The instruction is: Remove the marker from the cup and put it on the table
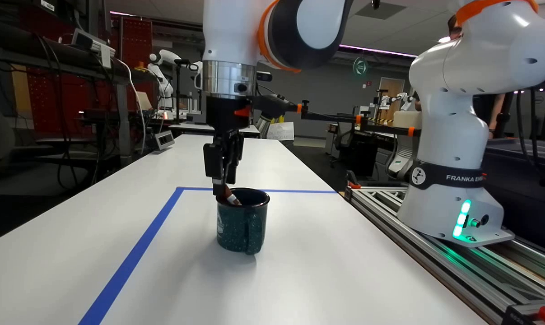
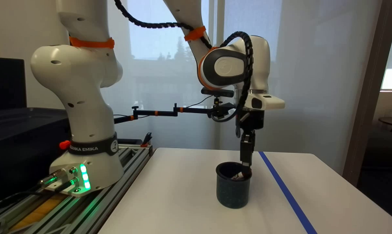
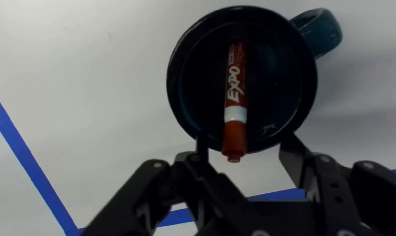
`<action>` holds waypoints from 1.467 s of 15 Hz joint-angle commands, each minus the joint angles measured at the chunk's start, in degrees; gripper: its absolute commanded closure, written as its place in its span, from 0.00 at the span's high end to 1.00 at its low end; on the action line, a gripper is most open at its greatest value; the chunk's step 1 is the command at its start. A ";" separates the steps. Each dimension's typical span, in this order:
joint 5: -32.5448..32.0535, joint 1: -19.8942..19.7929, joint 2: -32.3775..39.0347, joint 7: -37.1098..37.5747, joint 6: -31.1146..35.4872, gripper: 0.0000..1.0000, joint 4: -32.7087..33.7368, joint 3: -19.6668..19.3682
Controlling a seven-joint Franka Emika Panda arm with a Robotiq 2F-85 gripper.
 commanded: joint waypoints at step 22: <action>-2.42 1.55 -10.73 2.12 -7.19 0.04 2.81 1.05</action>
